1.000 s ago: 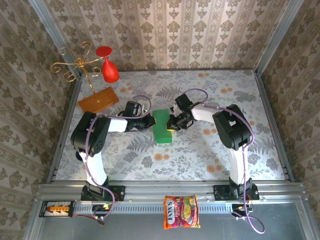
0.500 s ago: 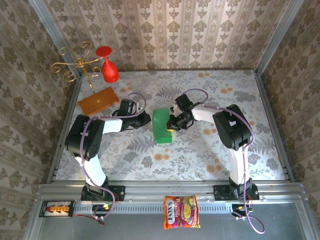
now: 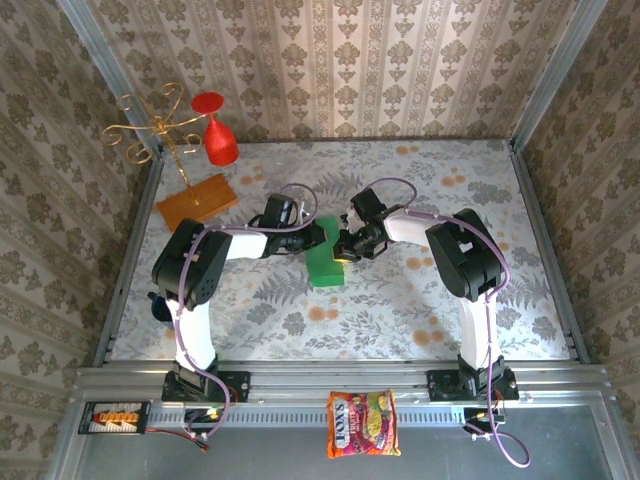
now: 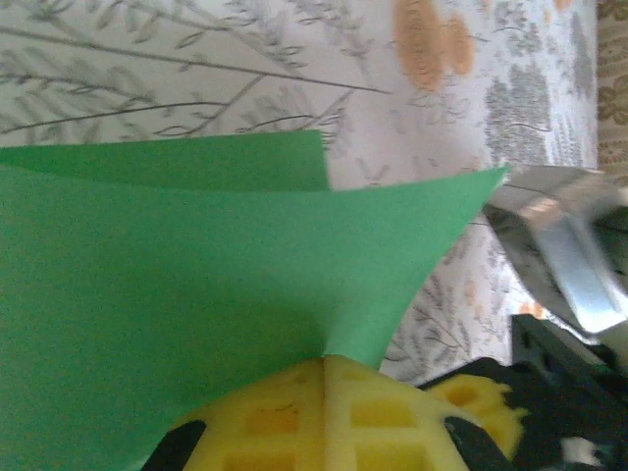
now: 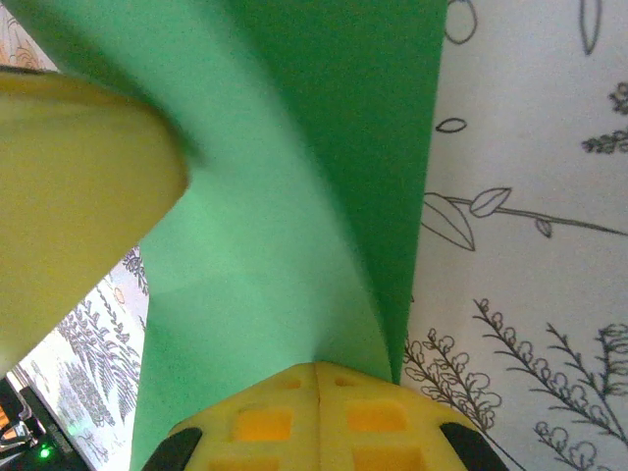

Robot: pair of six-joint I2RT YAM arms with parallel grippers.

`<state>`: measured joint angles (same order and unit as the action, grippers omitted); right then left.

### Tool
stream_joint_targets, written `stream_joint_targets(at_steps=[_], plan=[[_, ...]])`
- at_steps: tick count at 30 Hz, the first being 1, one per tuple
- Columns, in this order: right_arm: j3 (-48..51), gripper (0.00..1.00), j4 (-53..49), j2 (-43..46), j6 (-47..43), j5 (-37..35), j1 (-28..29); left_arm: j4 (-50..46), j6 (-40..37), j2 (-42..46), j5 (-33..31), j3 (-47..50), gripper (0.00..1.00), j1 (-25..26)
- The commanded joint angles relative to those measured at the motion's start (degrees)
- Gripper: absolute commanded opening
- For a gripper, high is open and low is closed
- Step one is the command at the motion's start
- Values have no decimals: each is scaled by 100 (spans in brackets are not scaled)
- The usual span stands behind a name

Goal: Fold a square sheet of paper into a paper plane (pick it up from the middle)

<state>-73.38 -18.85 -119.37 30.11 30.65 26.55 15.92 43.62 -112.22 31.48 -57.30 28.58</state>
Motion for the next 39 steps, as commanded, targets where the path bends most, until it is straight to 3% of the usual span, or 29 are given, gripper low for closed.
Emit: stream_joint_targets(at_steps=[1, 7, 18, 28, 39], plan=[[650, 0, -1446, -833, -132, -1873, -71, 73, 74, -139, 52, -28, 0, -140], [719, 0, -1387, -807, -152, -1876, -71, -433, -132, -98, -327, 43, 0, -520], [737, 0, -1420, -798, -172, -1945, -70, -1078, -340, 141, -397, 91, 0, -1071], [764, 0, -1409, -781, -168, -1932, -70, -1024, -246, 685, -170, -86, 0, -569], [747, 0, -1419, -816, -180, -1923, -70, -769, 23, -20, -195, -530, 0, -321]])
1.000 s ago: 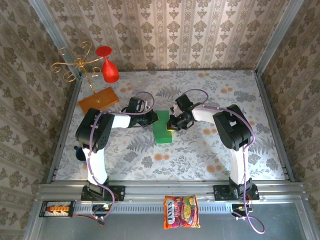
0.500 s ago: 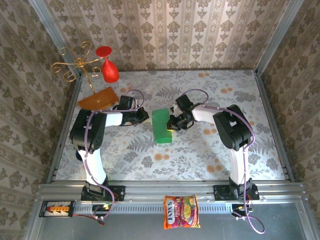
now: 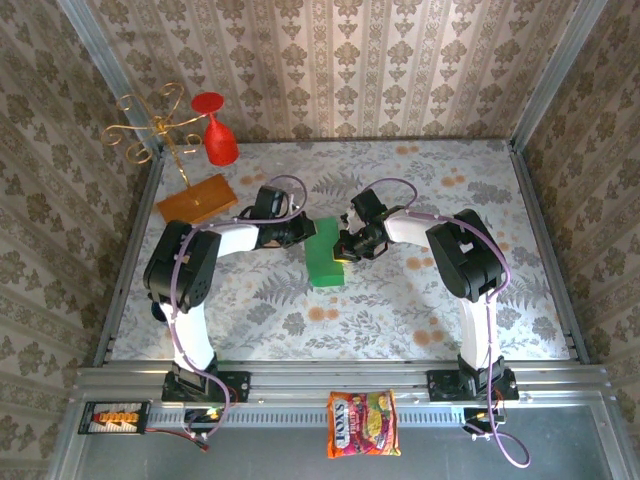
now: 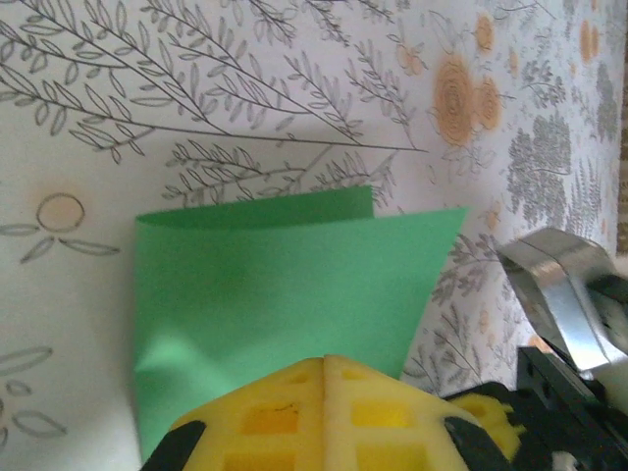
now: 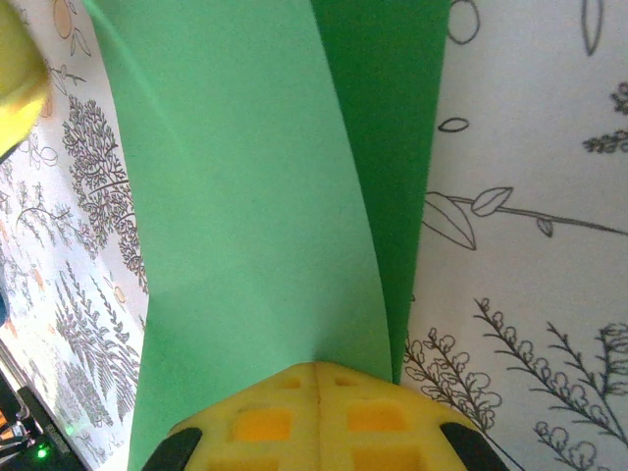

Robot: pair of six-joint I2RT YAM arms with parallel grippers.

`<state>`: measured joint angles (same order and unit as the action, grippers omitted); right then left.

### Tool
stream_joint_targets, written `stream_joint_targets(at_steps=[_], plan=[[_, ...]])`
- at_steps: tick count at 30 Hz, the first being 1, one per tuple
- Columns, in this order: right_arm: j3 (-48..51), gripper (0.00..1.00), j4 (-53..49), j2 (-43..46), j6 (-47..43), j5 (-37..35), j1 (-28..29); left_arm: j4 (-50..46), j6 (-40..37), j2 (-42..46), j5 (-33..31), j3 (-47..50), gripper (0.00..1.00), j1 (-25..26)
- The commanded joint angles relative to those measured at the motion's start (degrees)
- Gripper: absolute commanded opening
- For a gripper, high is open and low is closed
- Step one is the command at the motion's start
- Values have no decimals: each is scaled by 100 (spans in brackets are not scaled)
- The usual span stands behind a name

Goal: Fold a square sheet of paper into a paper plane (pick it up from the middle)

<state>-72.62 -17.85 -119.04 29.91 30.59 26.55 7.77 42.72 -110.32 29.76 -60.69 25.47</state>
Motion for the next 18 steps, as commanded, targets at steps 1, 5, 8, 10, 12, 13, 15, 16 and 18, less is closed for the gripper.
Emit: stream_joint_targets(at_steps=[1, 5, 8, 10, 12, 13, 15, 16, 18], plan=[[662, 0, -1533, -852, -177, -1924, -70, -18, 96, -279, -73, -260, 0, -7], [644, 0, -1555, -873, -221, -1918, -79, -359, -34, -458, -257, -490, 0, -36], [644, 0, -1569, -908, -239, -1901, -79, -525, -58, -540, -393, -588, 0, -69], [644, 0, -1573, -927, -263, -1899, -82, -596, -21, -583, -469, -614, 0, -119], [644, 0, -1598, -923, -282, -1929, -79, -649, -1, -627, -550, -633, 0, -169], [639, 0, -1610, -935, -293, -1947, -79, -696, 2, -638, -619, -628, 0, -198], [650, 0, -1625, -935, -306, -1960, -88, -724, -1, -666, -681, -628, 0, -268], [657, 0, -1626, -931, -303, -1968, -88, -734, 7, -683, -703, -620, 0, -309], [661, 0, -1626, -936, -305, -1978, -86, -742, 55, -714, -754, -615, 0, -396]])
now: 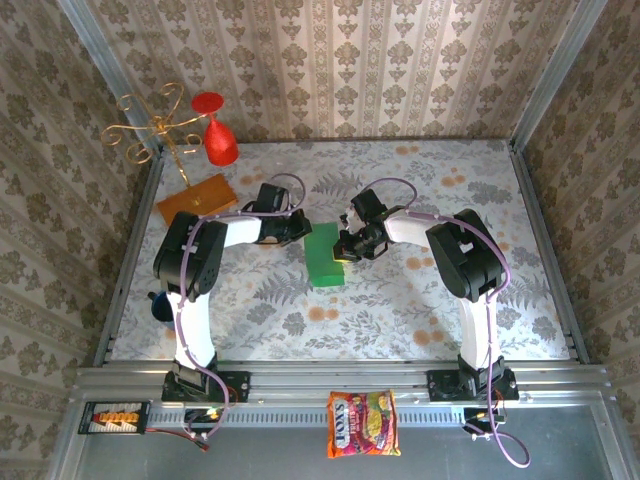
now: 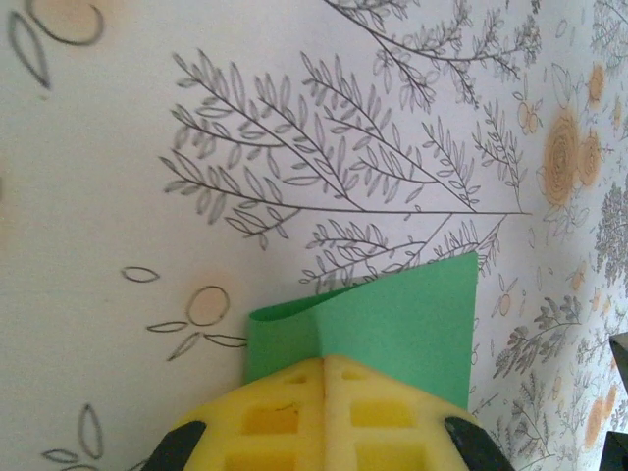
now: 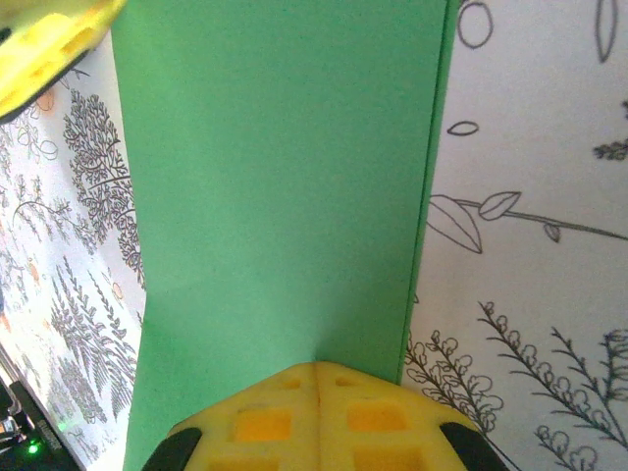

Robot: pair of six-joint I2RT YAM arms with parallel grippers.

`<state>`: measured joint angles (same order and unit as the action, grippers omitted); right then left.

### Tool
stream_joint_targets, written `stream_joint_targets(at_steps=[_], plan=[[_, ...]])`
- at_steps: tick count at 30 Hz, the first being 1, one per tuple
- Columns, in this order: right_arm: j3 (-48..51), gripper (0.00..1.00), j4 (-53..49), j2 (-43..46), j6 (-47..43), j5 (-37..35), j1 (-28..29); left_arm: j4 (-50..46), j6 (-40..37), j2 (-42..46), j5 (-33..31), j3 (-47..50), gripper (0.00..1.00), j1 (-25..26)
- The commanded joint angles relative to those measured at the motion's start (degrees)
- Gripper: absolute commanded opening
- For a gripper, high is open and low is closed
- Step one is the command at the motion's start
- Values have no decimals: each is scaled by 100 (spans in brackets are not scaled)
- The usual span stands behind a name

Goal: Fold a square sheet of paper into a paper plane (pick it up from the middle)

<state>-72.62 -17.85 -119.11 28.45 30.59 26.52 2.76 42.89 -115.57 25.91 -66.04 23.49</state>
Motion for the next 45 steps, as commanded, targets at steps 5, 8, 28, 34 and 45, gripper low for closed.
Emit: stream_joint_targets(at_steps=[5, 8, 28, 34, 45], plan=[[694, 0, -1626, -921, -159, -2004, -84, -434, 111, -191, -566, -171, 0, -292], [723, 0, -1608, -912, -143, -2013, -86, -510, 84, -212, -621, -261, 0, -314], [802, 0, -1513, -882, -109, -1978, -86, -937, -214, 183, -359, -705, 0, -154], [828, 0, -1503, -875, -111, -1959, -86, -884, -19, 895, -456, -91, 0, 222], [890, 0, -1397, -921, -102, -1960, -86, -822, 534, 1628, -235, 1204, 0, 1163]])
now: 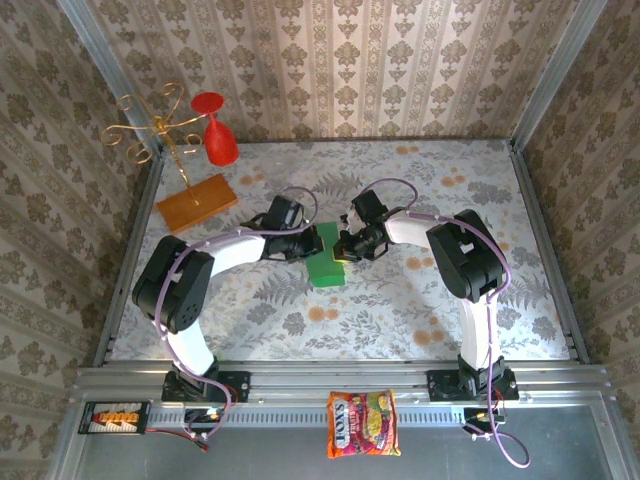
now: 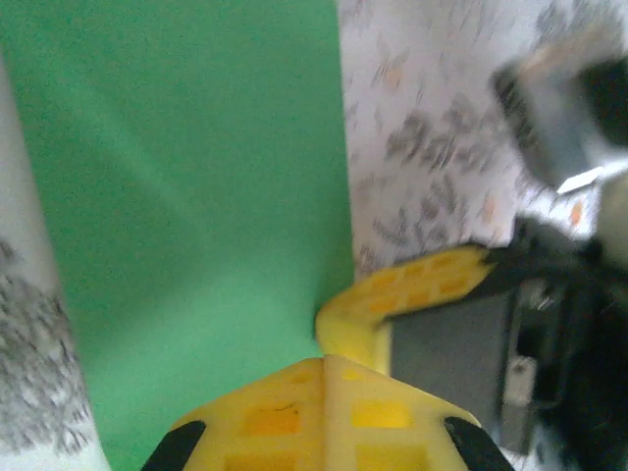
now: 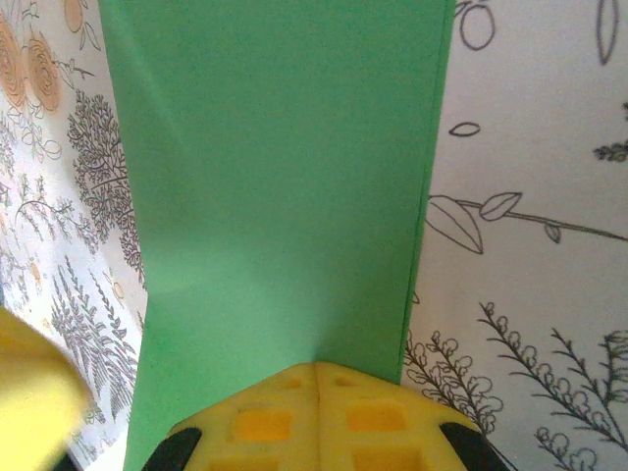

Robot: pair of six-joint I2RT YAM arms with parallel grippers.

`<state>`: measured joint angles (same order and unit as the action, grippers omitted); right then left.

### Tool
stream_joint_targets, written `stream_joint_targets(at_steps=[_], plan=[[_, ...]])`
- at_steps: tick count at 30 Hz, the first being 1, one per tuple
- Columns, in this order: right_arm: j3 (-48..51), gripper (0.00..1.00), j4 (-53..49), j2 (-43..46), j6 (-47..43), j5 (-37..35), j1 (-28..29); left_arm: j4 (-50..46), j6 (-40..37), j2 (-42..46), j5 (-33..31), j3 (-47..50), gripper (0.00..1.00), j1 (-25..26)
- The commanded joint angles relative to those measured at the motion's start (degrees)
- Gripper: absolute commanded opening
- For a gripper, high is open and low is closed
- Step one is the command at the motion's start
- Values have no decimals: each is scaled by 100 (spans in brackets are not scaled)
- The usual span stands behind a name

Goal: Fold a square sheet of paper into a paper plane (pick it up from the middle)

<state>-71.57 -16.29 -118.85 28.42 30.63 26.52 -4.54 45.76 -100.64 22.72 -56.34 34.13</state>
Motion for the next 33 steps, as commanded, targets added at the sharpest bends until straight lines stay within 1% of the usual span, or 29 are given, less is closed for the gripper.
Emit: stream_joint_targets(at_steps=[1, 4, 12, 17, 24, 29, 33], plan=[[798, 0, -1541, -947, -100, -1965, -90, -100, 251, 174, 52, 326, 0, 133], [809, 0, -1535, -990, -100, -1948, -94, -141, 224, 227, 6, 478, 0, 114], [802, 0, -1513, -996, -98, -1921, -92, -118, 154, 33, -4, 326, 0, 61], [774, 0, -1561, -1002, -104, -1927, -90, 80, 226, -65, 119, 308, 0, -51], [781, 0, -1557, -1009, -99, -1939, -87, 75, 191, -195, 234, 345, 0, -56], [771, 0, -1603, -1004, -117, -1953, -95, -307, -329, -151, 205, 520, 0, -106], [758, 0, -1624, -1000, -120, -1973, -90, -610, -626, -25, 225, 762, 0, -268]])
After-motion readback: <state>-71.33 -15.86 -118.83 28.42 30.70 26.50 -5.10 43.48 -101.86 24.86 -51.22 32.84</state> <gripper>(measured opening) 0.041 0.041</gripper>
